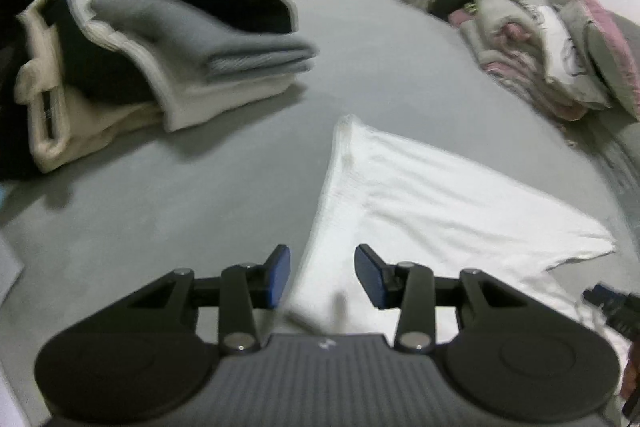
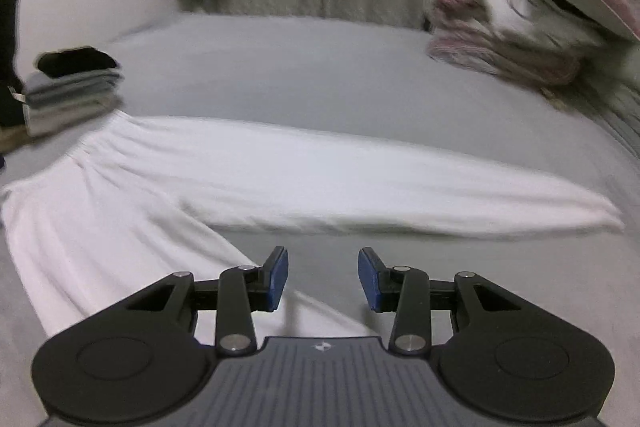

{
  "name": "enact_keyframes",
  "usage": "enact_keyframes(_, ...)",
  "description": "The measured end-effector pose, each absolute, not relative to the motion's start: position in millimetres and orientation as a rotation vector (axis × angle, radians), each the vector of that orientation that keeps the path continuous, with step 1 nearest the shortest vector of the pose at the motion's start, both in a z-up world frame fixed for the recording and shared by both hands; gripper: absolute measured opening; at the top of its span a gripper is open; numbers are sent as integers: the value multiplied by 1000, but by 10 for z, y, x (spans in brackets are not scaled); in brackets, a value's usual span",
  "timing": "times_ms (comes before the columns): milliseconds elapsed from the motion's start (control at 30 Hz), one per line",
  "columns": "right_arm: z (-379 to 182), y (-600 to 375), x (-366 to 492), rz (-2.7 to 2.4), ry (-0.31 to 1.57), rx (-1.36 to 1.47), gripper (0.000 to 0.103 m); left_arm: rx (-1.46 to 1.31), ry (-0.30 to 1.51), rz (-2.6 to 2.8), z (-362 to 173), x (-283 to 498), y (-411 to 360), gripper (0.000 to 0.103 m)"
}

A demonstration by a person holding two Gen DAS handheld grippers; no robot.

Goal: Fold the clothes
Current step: 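Open both tools and release the garment flat on the bed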

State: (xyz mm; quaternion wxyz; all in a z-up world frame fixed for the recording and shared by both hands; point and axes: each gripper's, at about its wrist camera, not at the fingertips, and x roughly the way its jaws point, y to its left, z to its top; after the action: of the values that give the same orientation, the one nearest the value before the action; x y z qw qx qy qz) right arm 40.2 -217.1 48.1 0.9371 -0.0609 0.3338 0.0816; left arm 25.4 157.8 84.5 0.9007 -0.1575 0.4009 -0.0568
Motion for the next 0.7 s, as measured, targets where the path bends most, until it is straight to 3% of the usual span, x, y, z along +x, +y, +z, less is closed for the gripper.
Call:
enact_keyframes(233, 538, -1886, 242, 407, 612, -191, 38, -266, 834, -208, 743, 572, 954, 37)
enact_keyframes(567, 329, -1903, 338, 453, 754, -239, 38, -192, 909, -66, 410, 840, 852, 35)
enact_keyframes(700, 318, -2027, 324, 431, 770, -218, 38, -258, 918, -38, 400, 909, 1047, 24)
